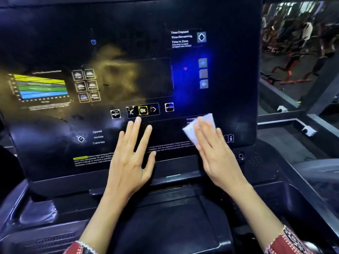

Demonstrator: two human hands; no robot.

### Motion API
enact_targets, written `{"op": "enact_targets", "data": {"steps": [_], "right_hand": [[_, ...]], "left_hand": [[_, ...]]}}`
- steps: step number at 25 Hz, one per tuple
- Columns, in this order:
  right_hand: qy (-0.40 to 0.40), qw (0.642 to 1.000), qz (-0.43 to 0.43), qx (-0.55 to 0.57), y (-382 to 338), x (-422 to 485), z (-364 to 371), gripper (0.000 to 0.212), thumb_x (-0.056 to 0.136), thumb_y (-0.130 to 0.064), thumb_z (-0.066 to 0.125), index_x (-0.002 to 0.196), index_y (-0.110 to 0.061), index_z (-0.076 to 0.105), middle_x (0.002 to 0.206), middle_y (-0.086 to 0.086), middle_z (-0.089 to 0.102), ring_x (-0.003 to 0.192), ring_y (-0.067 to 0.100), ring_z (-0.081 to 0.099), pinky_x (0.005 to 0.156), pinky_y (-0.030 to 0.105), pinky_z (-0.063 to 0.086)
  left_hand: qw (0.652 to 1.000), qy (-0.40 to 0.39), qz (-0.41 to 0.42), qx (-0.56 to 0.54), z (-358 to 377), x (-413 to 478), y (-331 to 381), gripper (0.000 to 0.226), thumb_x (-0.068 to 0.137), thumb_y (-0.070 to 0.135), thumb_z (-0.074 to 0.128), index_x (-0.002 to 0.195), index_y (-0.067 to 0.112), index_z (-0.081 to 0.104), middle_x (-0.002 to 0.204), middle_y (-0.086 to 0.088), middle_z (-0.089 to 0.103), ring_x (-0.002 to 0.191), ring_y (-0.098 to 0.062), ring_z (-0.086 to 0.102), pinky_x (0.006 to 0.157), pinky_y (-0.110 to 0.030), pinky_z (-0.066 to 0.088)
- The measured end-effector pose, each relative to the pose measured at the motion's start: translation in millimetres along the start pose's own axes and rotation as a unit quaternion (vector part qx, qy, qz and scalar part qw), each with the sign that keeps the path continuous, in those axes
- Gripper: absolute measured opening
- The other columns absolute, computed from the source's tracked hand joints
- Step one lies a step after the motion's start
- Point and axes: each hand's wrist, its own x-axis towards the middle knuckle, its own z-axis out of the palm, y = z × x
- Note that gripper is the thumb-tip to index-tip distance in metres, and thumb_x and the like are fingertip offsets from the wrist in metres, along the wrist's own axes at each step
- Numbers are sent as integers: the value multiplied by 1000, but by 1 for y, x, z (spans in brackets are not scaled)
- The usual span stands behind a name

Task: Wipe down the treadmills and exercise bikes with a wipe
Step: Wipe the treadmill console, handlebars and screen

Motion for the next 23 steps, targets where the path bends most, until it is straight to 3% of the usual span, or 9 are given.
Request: {"op": "enact_targets", "data": {"steps": [2,5,7,11,12,16,20,21,23], "right_hand": [[6,999,30,27,-17,-9,7,51,102,-17,29,150,-5,18,159,5,16,147,21,15,120,33,7],[-29,988,-149,10,-54,-1,26,46,103,-20,28,147,-6,29,155,4,25,145,18,19,120,34,13],[-20,979,-200,-15,-60,27,30,46,100,-18,35,145,-8,33,153,3,28,143,17,25,118,34,14],[68,997,10,27,-71,67,27,50,101,-17,31,149,-6,21,156,3,19,146,22,17,120,36,5],[65,997,22,44,-80,69,30,50,101,-16,31,149,-5,22,156,4,18,147,23,15,120,37,3],[26,989,-143,-7,-95,81,34,49,97,-14,38,145,-6,37,154,6,30,144,20,23,118,38,11],[111,989,98,21,-100,140,19,52,99,-9,33,150,-4,21,158,13,19,147,27,13,118,41,1],[112,989,91,23,-114,149,21,53,100,-10,30,151,-4,19,158,14,17,147,27,11,118,42,0],[86,995,-40,16,-139,148,33,51,98,-13,31,148,-3,26,156,14,24,146,24,16,118,43,6]], "left_hand": [[1000,10,-15,4,-6,-6,-10,57,89,26,49,141,6,41,153,-18,26,143,-32,20,118,-36,11],[1000,19,-17,0,-10,-8,-23,56,89,26,49,142,7,39,152,-18,27,143,-31,20,118,-37,11],[999,32,-27,-4,-15,-5,-32,56,90,26,48,142,7,38,152,-18,27,143,-31,20,118,-37,12],[996,64,-65,6,-27,-1,-56,57,91,28,48,142,6,37,153,-18,24,143,-33,20,119,-34,9],[995,68,-71,6,-28,-1,-61,57,91,28,49,142,4,37,153,-18,24,143,-33,19,119,-34,9],[996,66,-59,8,-32,2,-70,58,91,28,49,142,3,37,153,-18,23,143,-33,19,119,-35,9],[994,79,-72,2,-39,6,-79,58,91,28,49,144,6,35,154,-16,21,145,-26,14,119,-35,9],[994,80,-75,0,-41,7,-82,59,91,28,49,144,6,35,154,-16,21,146,-24,12,119,-34,8],[994,83,-75,-2,-44,7,-88,60,92,29,49,144,6,33,155,-16,21,146,-24,13,119,-34,8]]}}
